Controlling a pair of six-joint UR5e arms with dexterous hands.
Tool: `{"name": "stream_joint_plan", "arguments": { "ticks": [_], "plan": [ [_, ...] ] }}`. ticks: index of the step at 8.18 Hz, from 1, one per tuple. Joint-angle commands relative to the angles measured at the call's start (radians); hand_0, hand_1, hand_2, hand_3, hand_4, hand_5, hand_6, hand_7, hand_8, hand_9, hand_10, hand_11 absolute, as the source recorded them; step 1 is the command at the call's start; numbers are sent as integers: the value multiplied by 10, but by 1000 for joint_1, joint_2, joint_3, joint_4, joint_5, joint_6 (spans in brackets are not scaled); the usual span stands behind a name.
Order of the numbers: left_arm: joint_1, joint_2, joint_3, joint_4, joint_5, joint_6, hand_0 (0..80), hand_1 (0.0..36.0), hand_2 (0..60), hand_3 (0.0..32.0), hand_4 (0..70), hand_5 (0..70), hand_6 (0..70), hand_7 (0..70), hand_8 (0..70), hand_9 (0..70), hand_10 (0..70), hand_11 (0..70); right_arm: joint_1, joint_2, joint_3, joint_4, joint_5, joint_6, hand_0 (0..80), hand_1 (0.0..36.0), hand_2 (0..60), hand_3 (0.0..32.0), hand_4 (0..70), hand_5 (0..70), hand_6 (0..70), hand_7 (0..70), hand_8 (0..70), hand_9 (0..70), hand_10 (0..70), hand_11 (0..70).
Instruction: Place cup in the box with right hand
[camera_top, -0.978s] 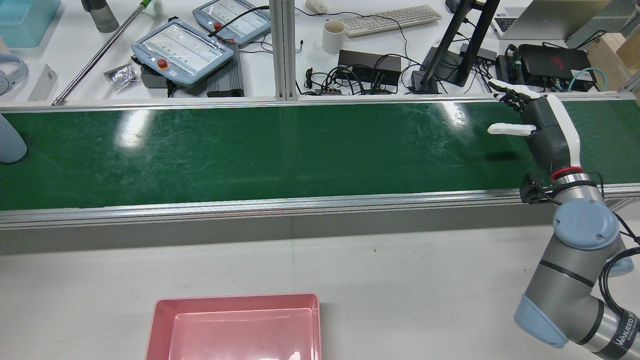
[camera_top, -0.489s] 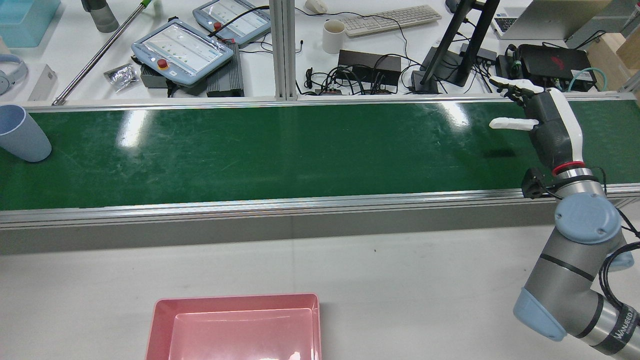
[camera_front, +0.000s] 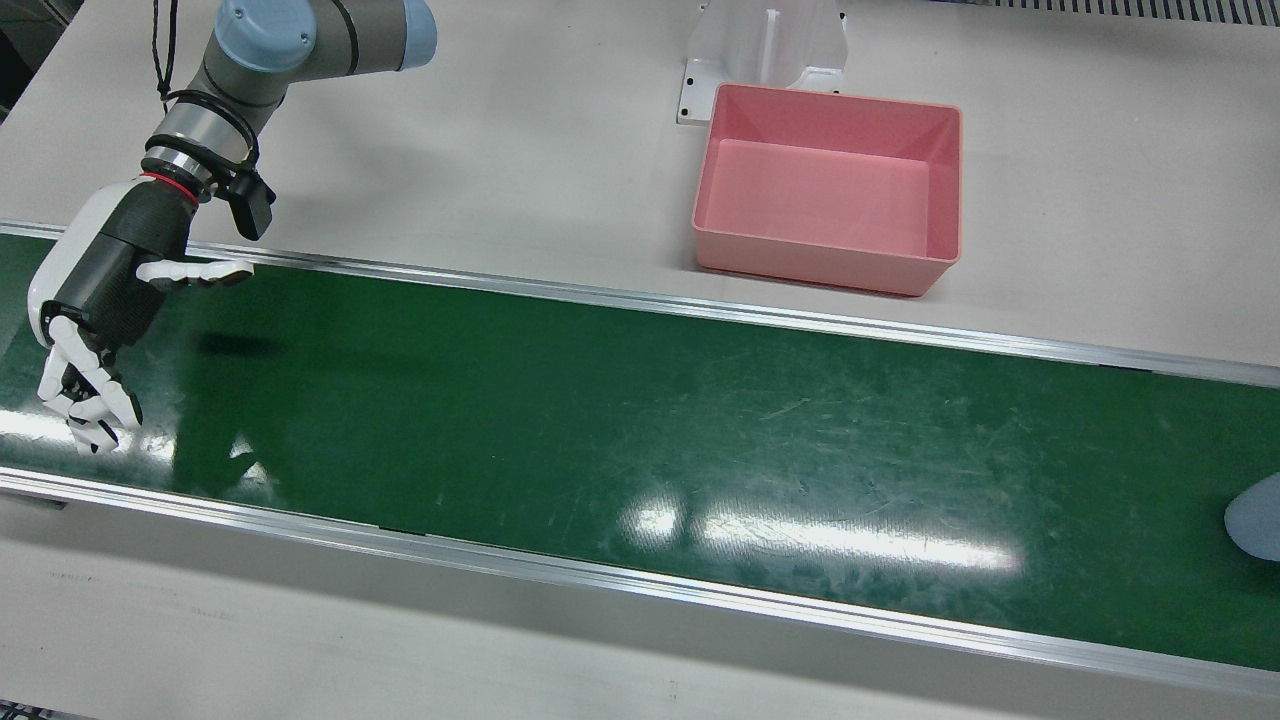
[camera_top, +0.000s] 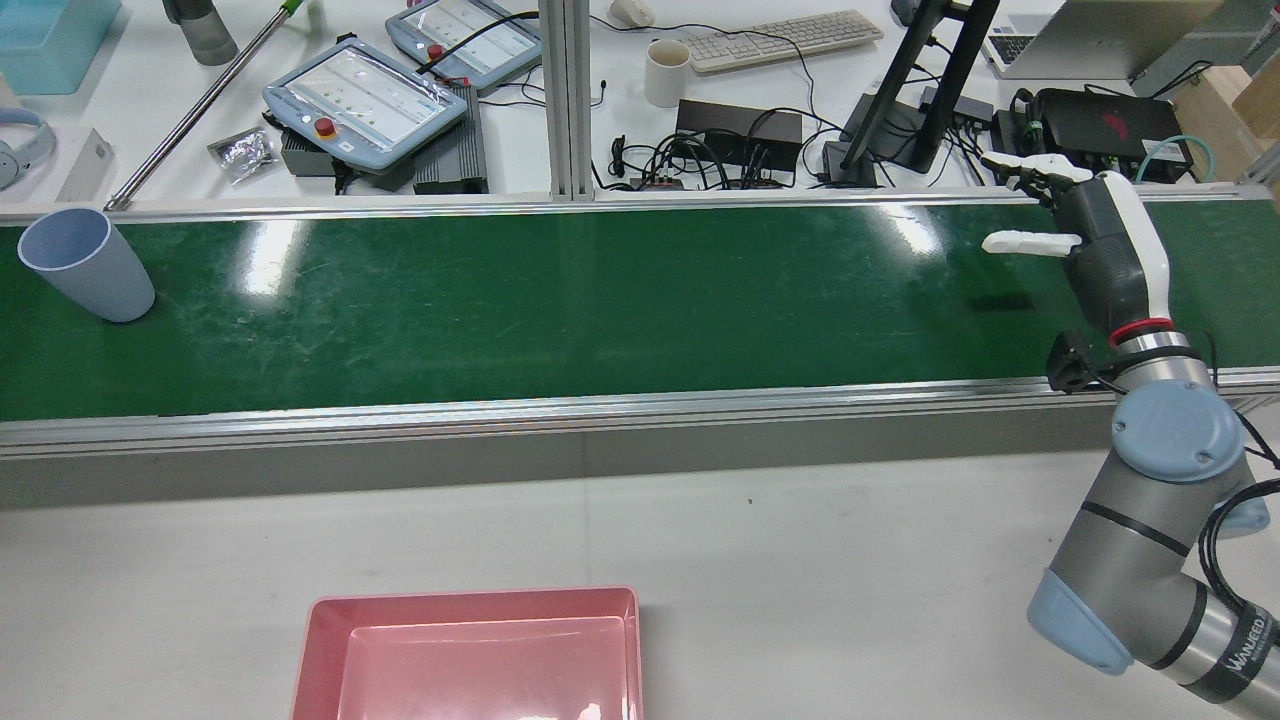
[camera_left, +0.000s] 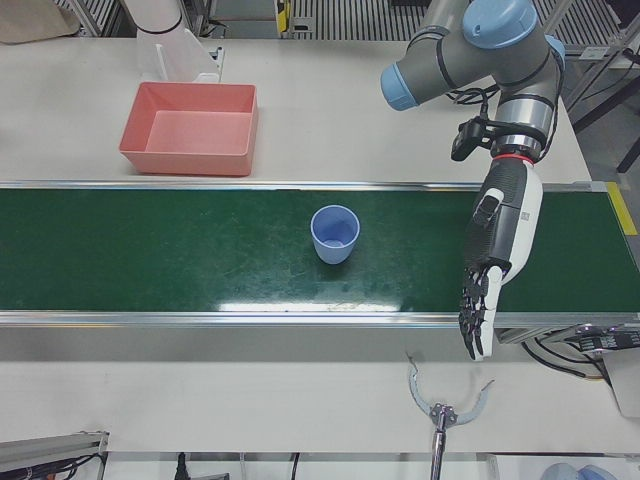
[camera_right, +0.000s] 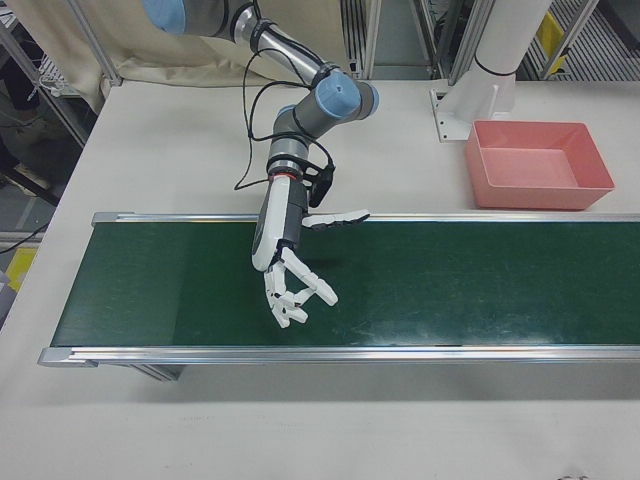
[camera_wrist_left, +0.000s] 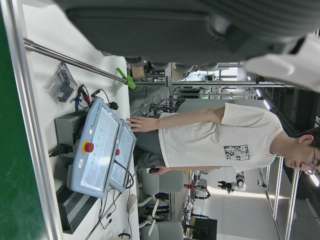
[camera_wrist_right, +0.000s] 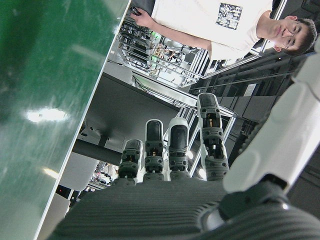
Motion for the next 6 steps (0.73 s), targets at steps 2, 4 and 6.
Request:
{"name": "stream_joint_plan", "arguments": {
  "ticks": [2, 4, 6],
  "plan": [
    [-1, 0, 0, 0, 0, 0, 0, 0, 0, 0, 0, 0, 0, 0, 0, 0, 0, 0, -1, 7, -28, 13, -1, -5, 447, 0, 0, 0, 269, 33, 150, 656, 149, 324, 116, 171],
    [-1, 0, 0, 0, 0, 0, 0, 0, 0, 0, 0, 0, 0, 0, 0, 0, 0, 0, 1, 8, -28, 15, -1, -5, 447, 0, 0, 0, 271, 33, 150, 657, 150, 325, 119, 176],
    [-1, 0, 0, 0, 0, 0, 0, 0, 0, 0, 0, 0, 0, 0, 0, 0, 0, 0, 1, 10, -28, 15, -3, -5, 447, 0, 0, 0, 258, 34, 149, 651, 149, 324, 118, 175]
  ]
}}
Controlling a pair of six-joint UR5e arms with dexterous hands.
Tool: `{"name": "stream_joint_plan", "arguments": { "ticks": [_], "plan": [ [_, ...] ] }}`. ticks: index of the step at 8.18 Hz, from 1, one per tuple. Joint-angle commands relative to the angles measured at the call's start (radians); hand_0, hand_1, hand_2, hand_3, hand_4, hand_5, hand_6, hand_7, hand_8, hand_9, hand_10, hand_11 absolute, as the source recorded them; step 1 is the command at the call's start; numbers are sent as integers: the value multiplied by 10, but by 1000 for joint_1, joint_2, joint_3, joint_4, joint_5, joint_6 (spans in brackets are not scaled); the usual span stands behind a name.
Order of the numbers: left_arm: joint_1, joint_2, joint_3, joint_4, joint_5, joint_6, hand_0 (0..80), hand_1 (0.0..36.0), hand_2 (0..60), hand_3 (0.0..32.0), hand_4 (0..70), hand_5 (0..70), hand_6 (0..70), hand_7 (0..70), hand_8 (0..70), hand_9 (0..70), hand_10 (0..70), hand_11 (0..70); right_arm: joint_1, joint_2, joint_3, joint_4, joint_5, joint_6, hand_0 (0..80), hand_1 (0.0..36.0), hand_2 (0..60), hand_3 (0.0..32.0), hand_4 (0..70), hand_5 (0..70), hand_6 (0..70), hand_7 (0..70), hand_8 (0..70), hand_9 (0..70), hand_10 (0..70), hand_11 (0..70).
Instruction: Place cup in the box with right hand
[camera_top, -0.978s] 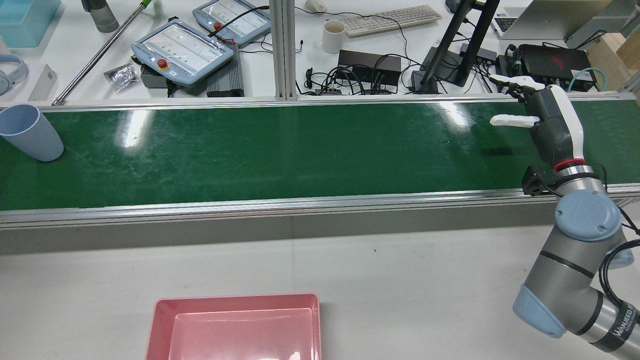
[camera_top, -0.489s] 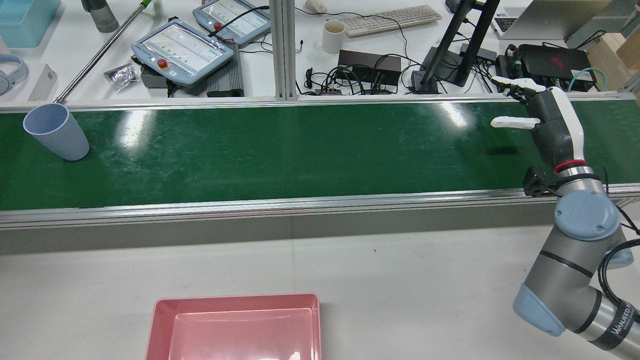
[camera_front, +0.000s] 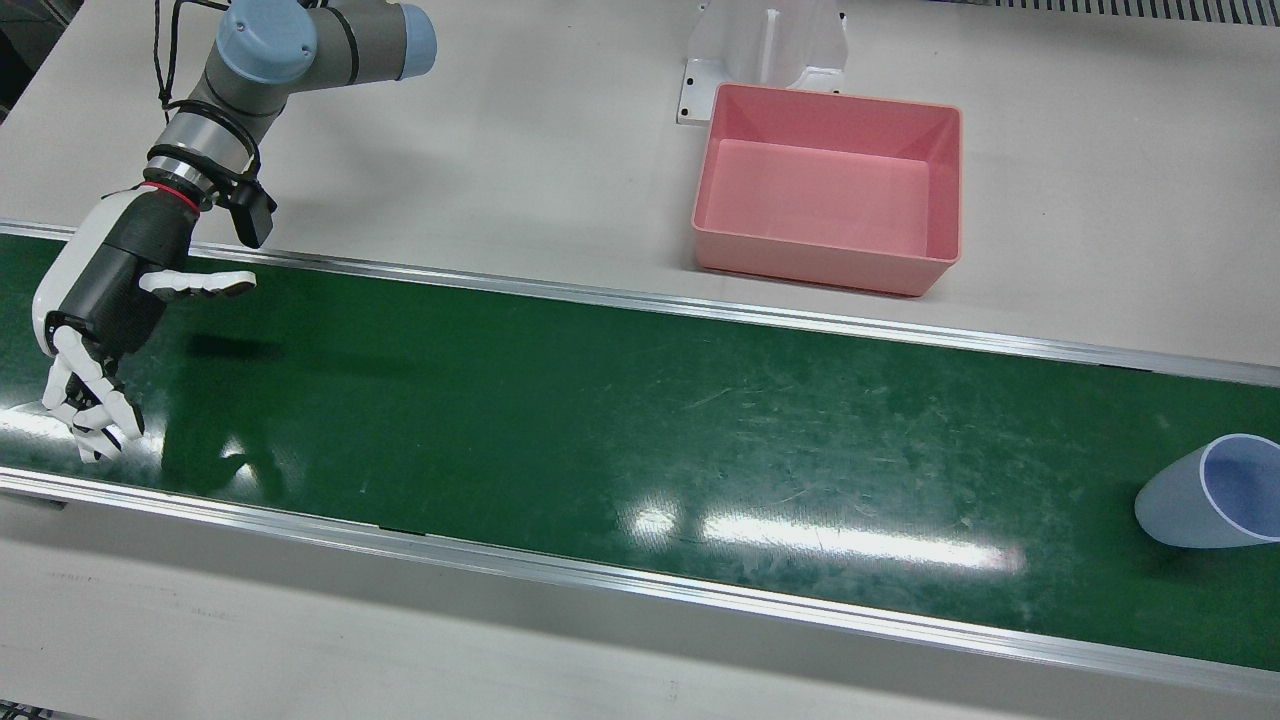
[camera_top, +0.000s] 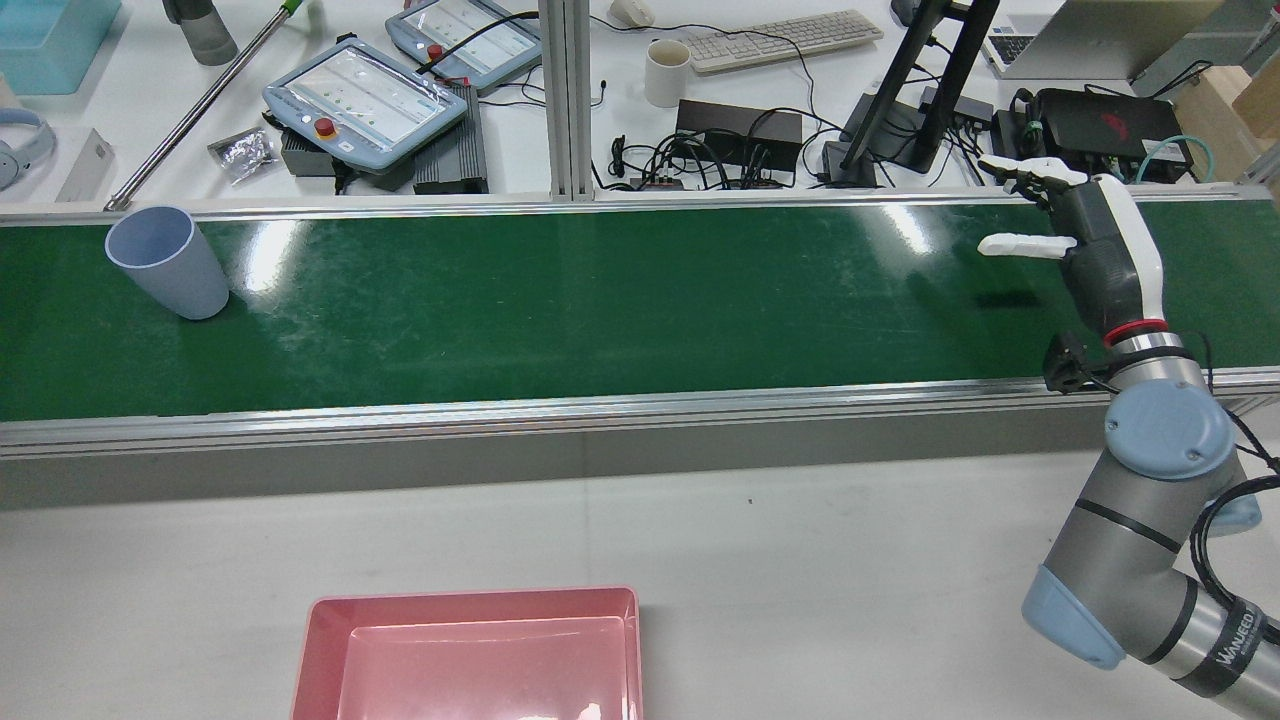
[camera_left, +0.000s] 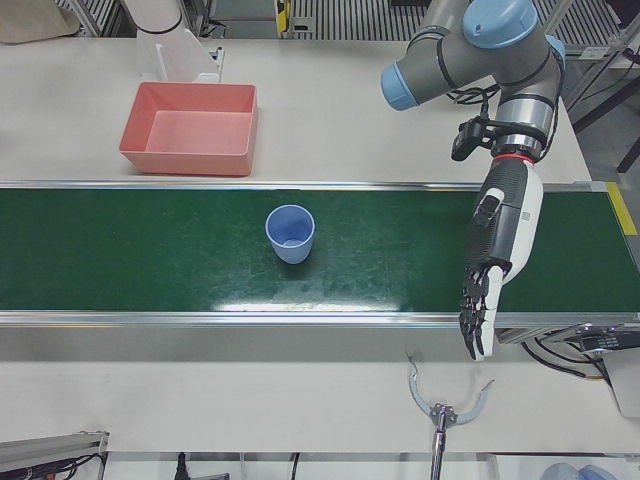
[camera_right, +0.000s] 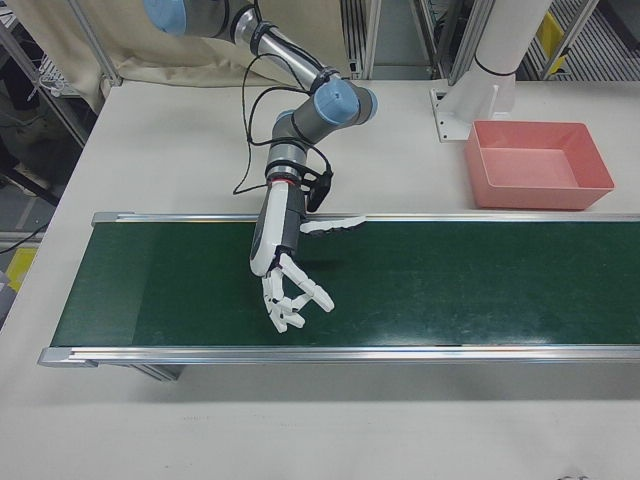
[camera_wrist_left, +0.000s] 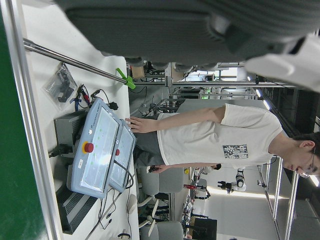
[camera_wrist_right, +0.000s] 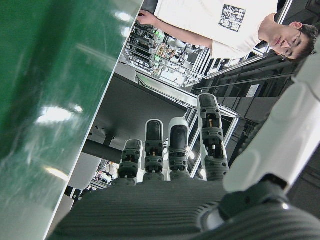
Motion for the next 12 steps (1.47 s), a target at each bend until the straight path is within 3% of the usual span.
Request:
{"name": "stream_joint_plan", "arguments": {
  "ticks": [1, 3, 12],
  "plan": [
    [1, 0, 0, 0, 0, 0, 0, 0, 0, 0, 0, 0, 0, 0, 0, 0, 0, 0, 1, 5, -1, 1, -3, -2, 447, 0, 0, 0, 266, 33, 150, 654, 149, 323, 118, 175],
    [1, 0, 0, 0, 0, 0, 0, 0, 0, 0, 0, 0, 0, 0, 0, 0, 0, 0, 3, 10, -1, 1, -3, -8, 447, 0, 0, 0, 296, 32, 152, 664, 149, 326, 119, 176],
    [1, 0, 0, 0, 0, 0, 0, 0, 0, 0, 0, 0, 0, 0, 0, 0, 0, 0, 3, 21, -24, 37, -3, -23, 445, 0, 0, 0, 303, 31, 152, 667, 148, 324, 117, 173]
  ]
}}
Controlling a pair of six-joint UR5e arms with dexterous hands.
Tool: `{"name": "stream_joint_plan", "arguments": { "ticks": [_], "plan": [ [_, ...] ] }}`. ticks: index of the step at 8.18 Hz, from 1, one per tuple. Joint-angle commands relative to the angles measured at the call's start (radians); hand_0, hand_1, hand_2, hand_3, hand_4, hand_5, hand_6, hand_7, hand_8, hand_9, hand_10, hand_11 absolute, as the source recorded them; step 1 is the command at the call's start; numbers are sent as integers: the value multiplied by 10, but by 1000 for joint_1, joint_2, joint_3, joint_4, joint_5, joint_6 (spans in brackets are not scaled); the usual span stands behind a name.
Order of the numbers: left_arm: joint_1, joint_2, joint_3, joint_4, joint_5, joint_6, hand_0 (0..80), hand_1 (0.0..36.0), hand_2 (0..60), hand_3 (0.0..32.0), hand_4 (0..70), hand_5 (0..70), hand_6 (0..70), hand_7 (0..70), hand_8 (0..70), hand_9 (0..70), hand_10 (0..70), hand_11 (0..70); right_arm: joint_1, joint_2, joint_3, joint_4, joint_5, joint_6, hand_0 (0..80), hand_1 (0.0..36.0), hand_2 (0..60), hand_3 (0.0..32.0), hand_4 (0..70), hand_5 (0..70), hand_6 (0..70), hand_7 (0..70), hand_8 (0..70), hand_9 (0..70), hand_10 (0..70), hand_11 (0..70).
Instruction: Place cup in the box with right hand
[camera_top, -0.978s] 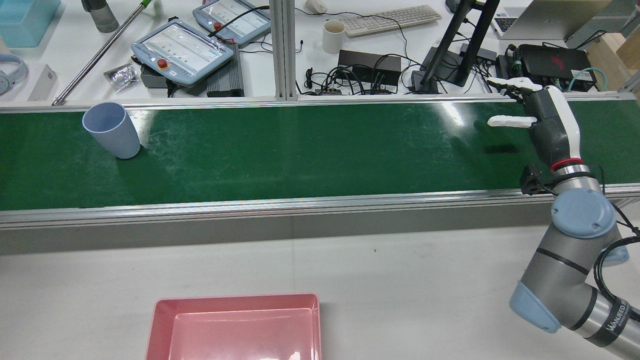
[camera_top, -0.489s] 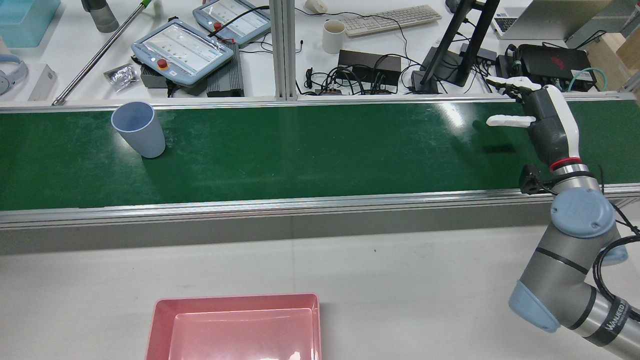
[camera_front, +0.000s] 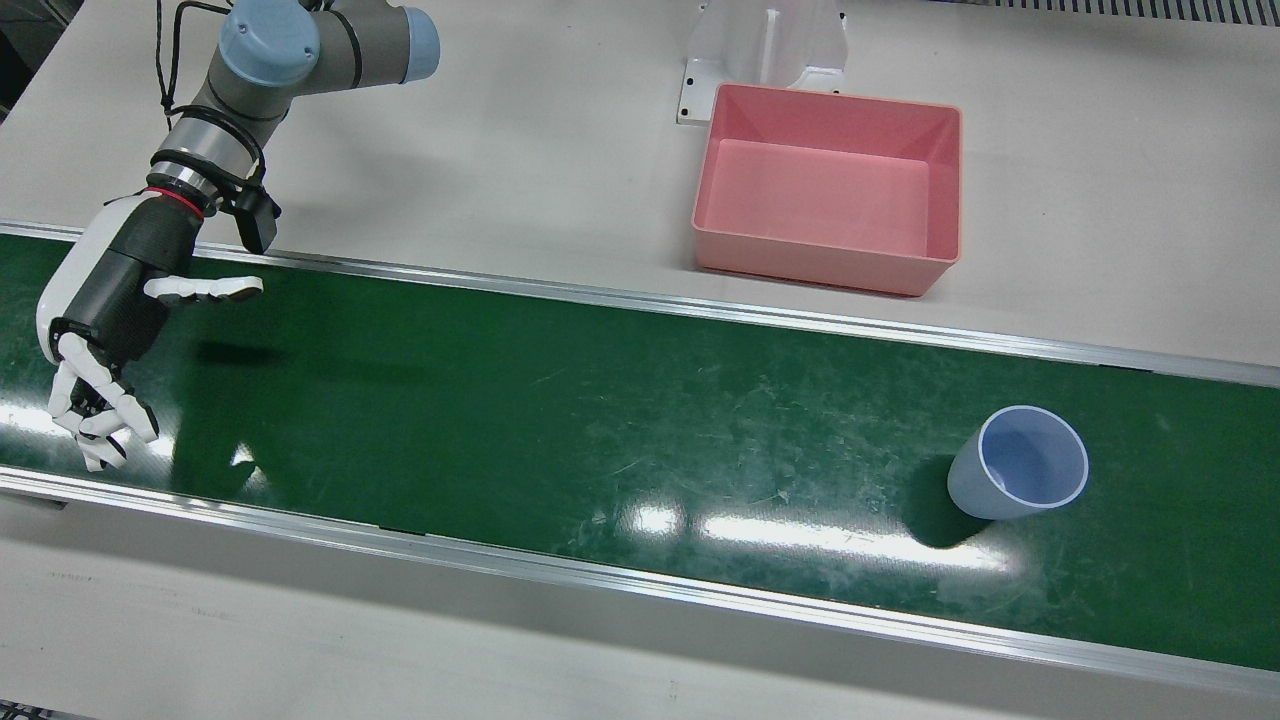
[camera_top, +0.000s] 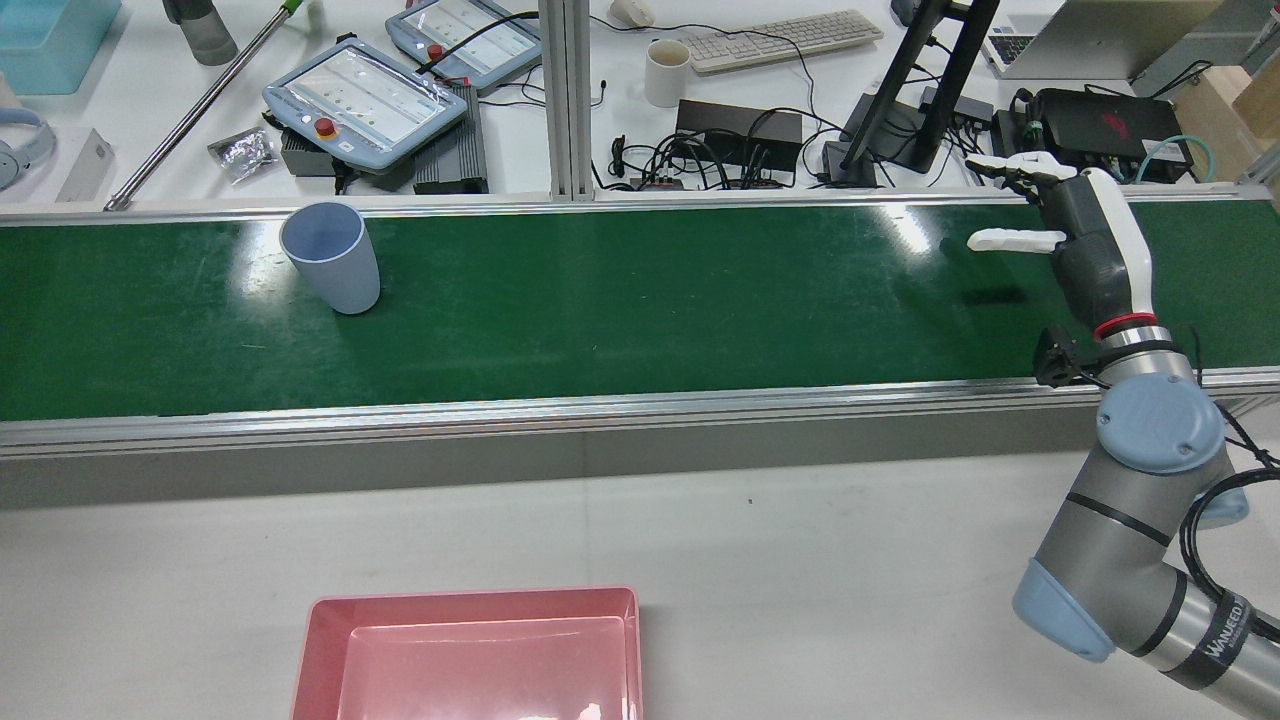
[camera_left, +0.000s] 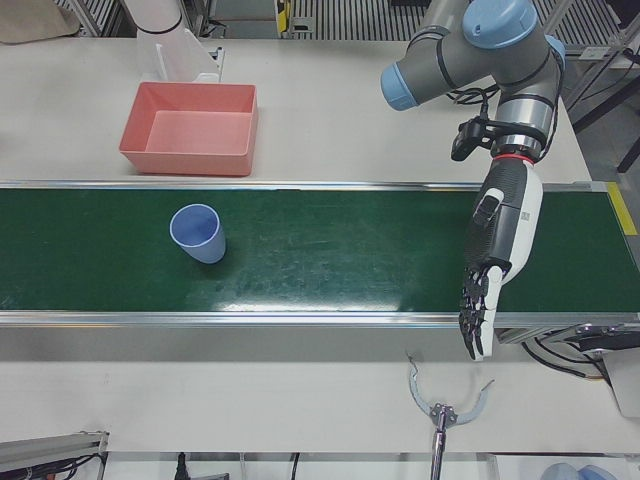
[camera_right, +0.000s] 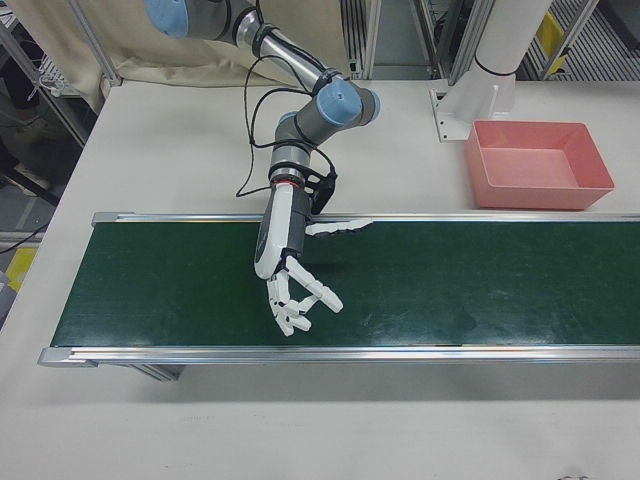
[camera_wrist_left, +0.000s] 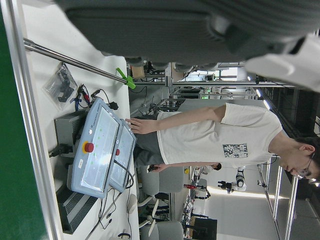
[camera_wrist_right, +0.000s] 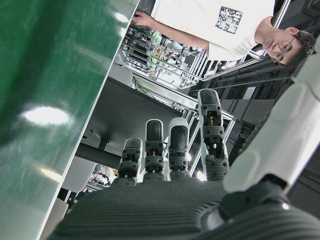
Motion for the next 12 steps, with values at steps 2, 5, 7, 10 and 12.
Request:
{"name": "stream_joint_plan", "arguments": {
  "ticks": [2, 5, 7, 10, 12],
  "plan": [
    [0, 0, 0, 0, 0, 0, 0, 0, 0, 0, 0, 0, 0, 0, 0, 0, 0, 0, 2, -1, -25, 64, 2, -10, 441, 0, 0, 0, 261, 34, 151, 655, 152, 328, 126, 186],
    [-1, 0, 0, 0, 0, 0, 0, 0, 0, 0, 0, 0, 0, 0, 0, 0, 0, 0, 3, 1, -25, 64, 2, -11, 430, 0, 0, 0, 195, 37, 149, 641, 156, 331, 132, 196],
    [0, 0, 0, 0, 0, 0, 0, 0, 0, 0, 0, 0, 0, 0, 0, 0, 0, 0, 10, -2, -15, 60, -3, -8, 437, 0, 0, 0, 188, 36, 145, 631, 145, 315, 112, 167],
    [0, 0, 0, 0, 0, 0, 0, 0, 0, 0, 0, 0, 0, 0, 0, 0, 0, 0, 14, -5, -13, 31, -6, -8, 419, 29, 11, 0, 242, 24, 140, 649, 106, 265, 53, 80],
    [0, 0, 0, 0, 0, 0, 0, 0, 0, 0, 0, 0, 0, 0, 0, 0, 0, 0, 2, -2, -24, 30, -5, -8, 413, 60, 108, 0, 296, 19, 141, 668, 94, 252, 40, 62]
  ]
}}
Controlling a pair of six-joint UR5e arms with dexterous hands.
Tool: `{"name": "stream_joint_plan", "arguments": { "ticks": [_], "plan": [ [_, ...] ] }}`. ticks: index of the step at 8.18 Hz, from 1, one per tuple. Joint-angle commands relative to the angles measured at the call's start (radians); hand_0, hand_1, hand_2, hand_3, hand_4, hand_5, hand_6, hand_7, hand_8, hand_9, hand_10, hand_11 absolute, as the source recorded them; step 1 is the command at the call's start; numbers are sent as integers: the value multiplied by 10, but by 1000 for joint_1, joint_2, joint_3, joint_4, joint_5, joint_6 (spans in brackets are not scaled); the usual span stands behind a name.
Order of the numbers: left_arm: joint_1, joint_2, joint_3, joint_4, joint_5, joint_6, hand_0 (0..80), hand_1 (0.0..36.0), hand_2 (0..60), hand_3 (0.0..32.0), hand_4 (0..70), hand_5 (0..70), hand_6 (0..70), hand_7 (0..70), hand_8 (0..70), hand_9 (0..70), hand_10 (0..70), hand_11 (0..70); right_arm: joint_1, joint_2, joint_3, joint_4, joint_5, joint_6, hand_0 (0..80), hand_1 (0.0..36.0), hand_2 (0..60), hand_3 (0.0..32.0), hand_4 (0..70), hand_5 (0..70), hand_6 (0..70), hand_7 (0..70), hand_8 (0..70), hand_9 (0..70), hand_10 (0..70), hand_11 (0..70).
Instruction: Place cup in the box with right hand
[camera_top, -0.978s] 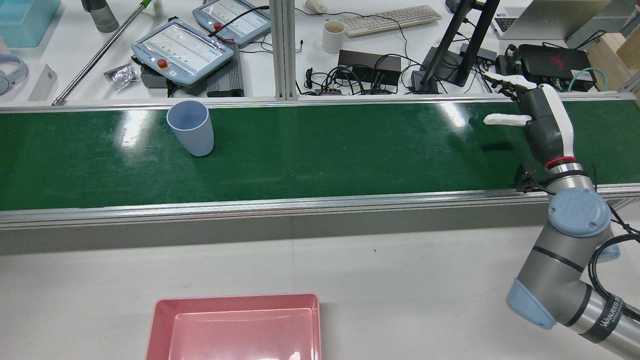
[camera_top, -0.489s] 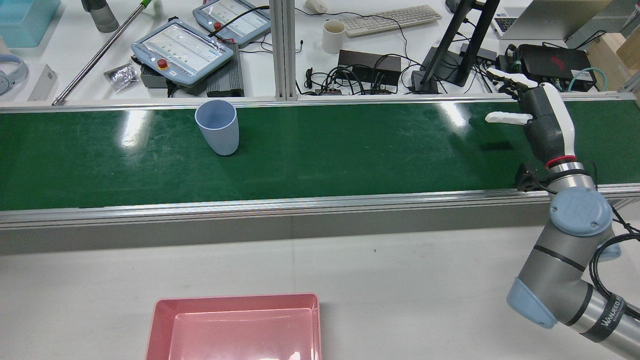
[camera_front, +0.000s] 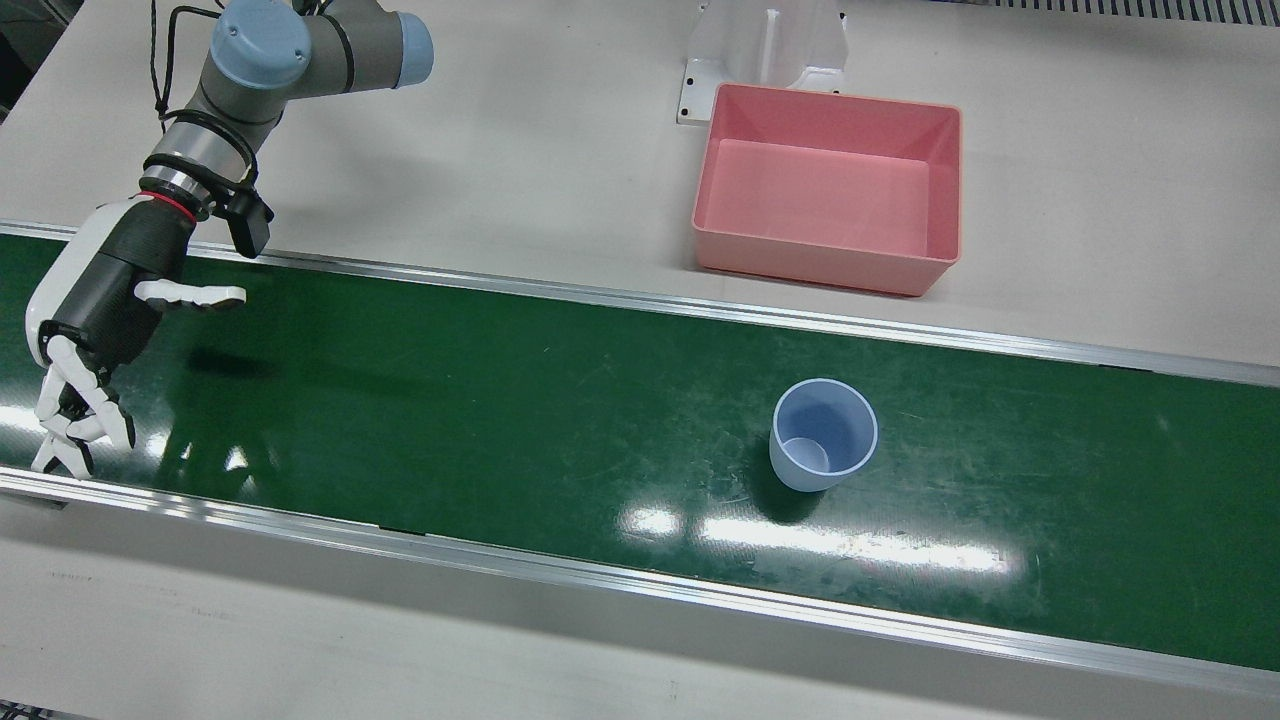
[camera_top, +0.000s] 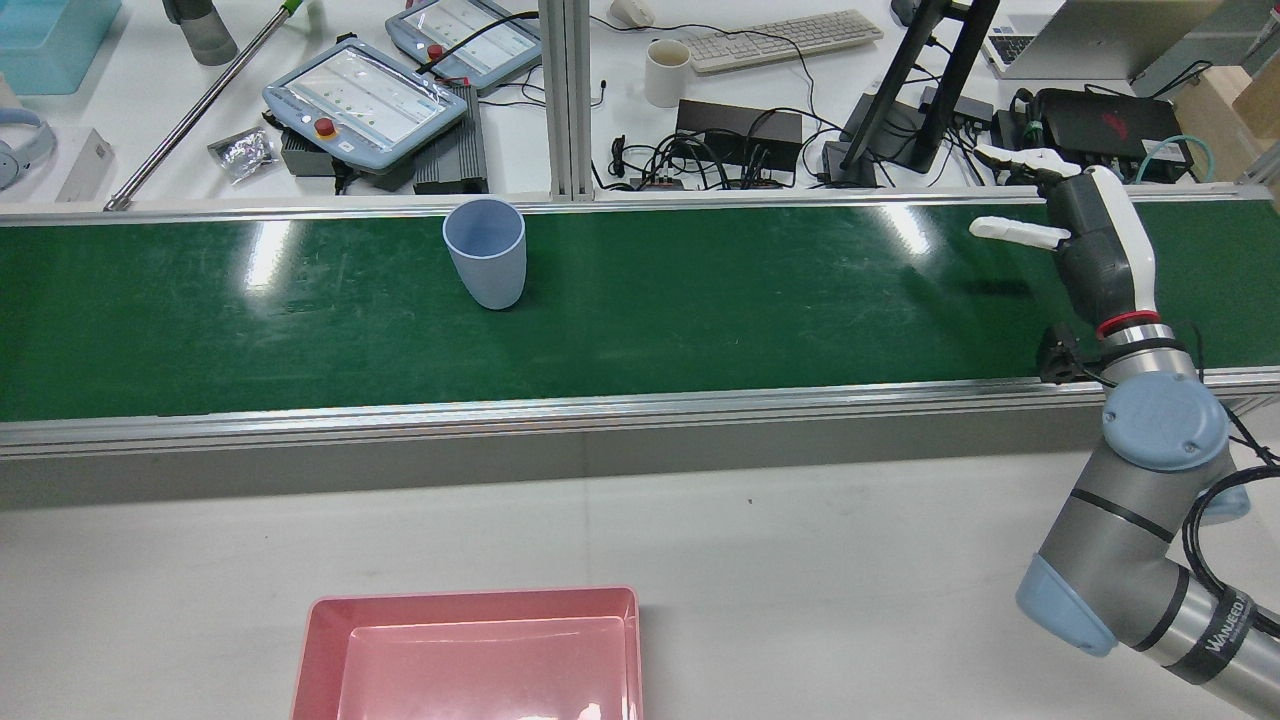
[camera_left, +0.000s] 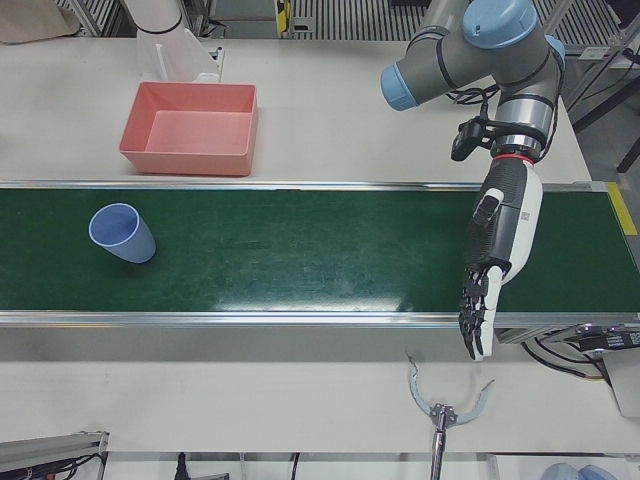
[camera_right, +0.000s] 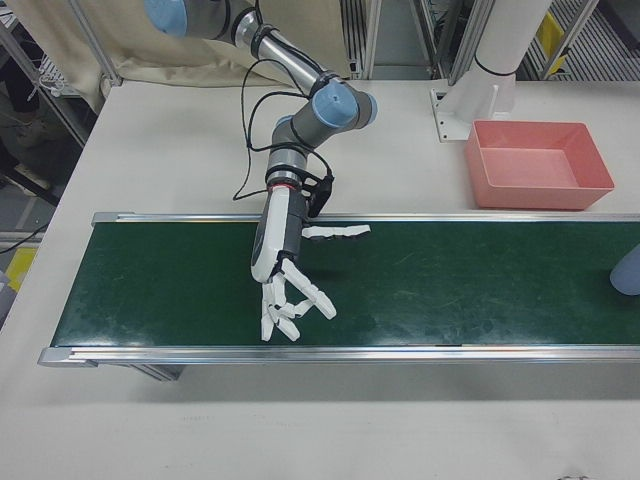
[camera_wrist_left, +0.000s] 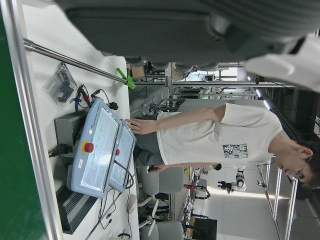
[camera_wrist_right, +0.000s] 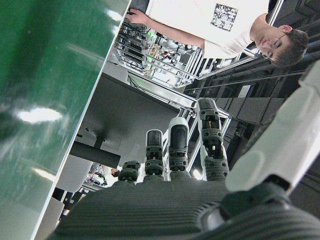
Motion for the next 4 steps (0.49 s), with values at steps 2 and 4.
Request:
{"name": "stream_joint_plan", "arguments": {
  "ticks": [2, 4],
  "plan": [
    [-1, 0, 0, 0, 0, 0, 0, 0, 0, 0, 0, 0, 0, 0, 0, 0, 0, 0, -12, 5, -5, -4, 1, 0, 417, 44, 60, 0, 318, 19, 144, 676, 100, 261, 52, 78],
    [1, 0, 0, 0, 0, 0, 0, 0, 0, 0, 0, 0, 0, 0, 0, 0, 0, 0, -15, 5, -5, -4, 1, 0, 423, 34, 25, 0, 318, 20, 145, 681, 106, 268, 56, 84]
  ]
}}
